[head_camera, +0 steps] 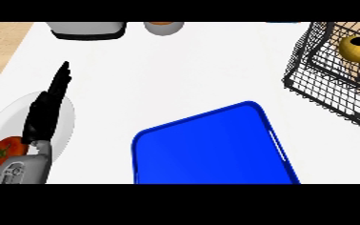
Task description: Pick the lemon from the tray and place it in the tiered basket
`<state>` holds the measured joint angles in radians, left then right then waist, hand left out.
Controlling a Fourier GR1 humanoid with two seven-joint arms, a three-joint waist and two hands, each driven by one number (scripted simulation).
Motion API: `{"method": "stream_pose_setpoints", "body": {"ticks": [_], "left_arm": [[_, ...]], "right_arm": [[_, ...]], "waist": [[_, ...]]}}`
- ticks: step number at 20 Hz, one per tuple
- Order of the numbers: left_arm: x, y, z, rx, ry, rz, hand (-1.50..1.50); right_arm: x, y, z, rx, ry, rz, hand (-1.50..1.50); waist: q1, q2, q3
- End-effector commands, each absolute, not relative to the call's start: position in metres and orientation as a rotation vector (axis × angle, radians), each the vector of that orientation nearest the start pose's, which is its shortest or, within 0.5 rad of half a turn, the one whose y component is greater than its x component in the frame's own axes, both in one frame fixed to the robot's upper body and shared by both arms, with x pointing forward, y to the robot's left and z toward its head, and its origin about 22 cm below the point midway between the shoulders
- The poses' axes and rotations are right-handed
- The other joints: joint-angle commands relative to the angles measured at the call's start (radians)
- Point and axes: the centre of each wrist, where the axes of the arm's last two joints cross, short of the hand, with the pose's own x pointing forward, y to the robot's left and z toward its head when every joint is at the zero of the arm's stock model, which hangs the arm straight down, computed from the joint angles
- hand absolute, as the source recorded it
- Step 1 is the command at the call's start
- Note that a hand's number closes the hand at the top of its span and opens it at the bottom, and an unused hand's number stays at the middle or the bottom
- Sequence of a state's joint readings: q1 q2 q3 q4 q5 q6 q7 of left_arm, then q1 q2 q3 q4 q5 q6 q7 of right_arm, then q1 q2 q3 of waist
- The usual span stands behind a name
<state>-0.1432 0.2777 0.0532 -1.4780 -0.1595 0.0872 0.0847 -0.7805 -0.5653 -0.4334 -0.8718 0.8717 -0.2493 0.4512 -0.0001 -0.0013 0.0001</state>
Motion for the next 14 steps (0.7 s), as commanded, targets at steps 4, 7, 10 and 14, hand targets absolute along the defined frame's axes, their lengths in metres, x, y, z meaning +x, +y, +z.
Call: {"method": "stream_pose_setpoints", "body": {"ticks": [4, 7, 10, 14], "left_arm": [[0.277, 0.304, 0.039, 0.444, -1.530, -0.238, 0.00], [0.275, 0.299, 0.023, 0.438, -1.519, -0.224, 0.00], [0.284, 0.313, 0.035, 0.468, -1.526, -0.205, 0.00], [0.271, 0.305, 0.031, 0.469, -1.507, -0.196, 0.00]], "right_arm": [[0.358, -0.433, 0.230, -1.428, -1.142, -0.164, -1.50], [0.331, -0.445, 0.240, -1.384, -1.103, -0.232, -1.50], [0.307, -0.440, 0.238, -1.290, -1.097, -0.299, -1.50], [0.241, -0.466, 0.232, -1.291, -1.092, -0.309, -1.50]], "waist": [[-0.006, -0.003, 0.000], [-0.021, -0.005, -0.001], [-0.031, -0.007, -0.001], [-0.044, -0.012, 0.000]]}}
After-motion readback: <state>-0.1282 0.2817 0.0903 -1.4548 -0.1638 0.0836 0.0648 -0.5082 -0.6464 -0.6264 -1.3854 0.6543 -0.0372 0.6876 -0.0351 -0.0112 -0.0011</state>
